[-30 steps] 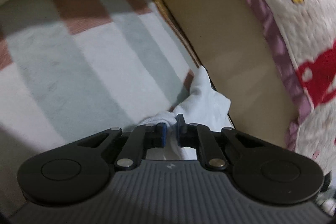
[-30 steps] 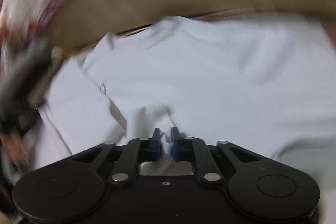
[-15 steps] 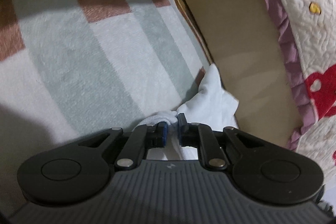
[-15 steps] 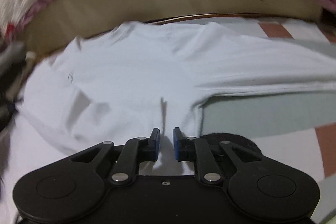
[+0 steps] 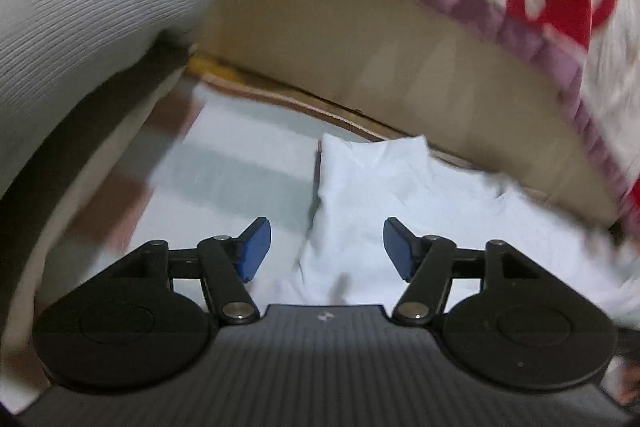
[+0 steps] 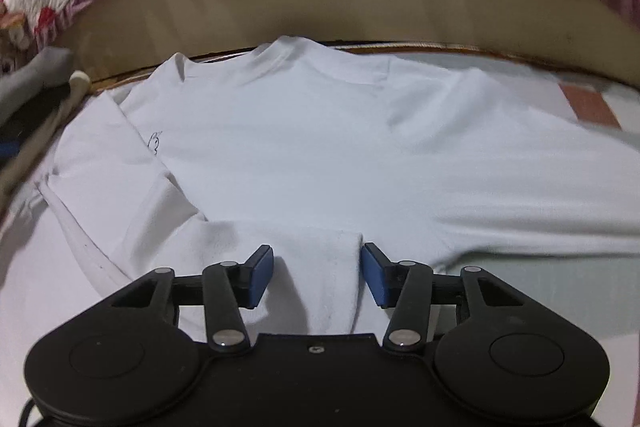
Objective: Fold clothes
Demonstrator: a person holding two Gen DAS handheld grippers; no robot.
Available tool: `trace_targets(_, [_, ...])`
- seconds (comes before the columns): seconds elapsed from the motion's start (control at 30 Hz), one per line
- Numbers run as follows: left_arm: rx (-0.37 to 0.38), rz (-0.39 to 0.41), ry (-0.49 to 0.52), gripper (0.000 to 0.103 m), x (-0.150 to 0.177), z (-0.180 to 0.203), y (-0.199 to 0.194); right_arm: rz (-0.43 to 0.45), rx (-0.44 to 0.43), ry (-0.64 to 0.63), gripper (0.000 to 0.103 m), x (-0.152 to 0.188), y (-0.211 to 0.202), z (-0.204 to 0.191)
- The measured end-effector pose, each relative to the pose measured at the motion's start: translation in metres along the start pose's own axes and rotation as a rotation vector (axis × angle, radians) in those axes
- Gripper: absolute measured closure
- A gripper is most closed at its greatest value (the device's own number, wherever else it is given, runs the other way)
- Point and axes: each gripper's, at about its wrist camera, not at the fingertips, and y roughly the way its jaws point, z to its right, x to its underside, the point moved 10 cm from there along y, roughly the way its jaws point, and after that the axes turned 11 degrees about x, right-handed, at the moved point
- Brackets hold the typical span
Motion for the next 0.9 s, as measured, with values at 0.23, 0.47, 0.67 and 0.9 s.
trace_targets(0.23, [0.052, -0.079, 0.114, 0.047, -0.032, 0.000, 0.092, 0.086, -0.011, -0.105, 0.093, -0.013, -0.014, -0.012])
trace_targets(0.47, [0.139, -0.036, 0.058, 0.098, -0.044, -0.031, 0.088, 0.254, 0.022, -0.136, 0.094, -0.078, -0.041, -0.007])
trace_targets(0.67, [0.088, 0.045, -0.017, 0.100, -0.052, -0.064, 0.084, 0.341, 0.085, -0.187, 0.094, -0.136, -0.038, 0.003])
trace_targets(0.9, [-0.009, 0.088, -0.055, 0.099, -0.048, -0.064, 0.070, 0.129, 0.276, -0.217, 0.081, -0.143, 0.057, 0.022])
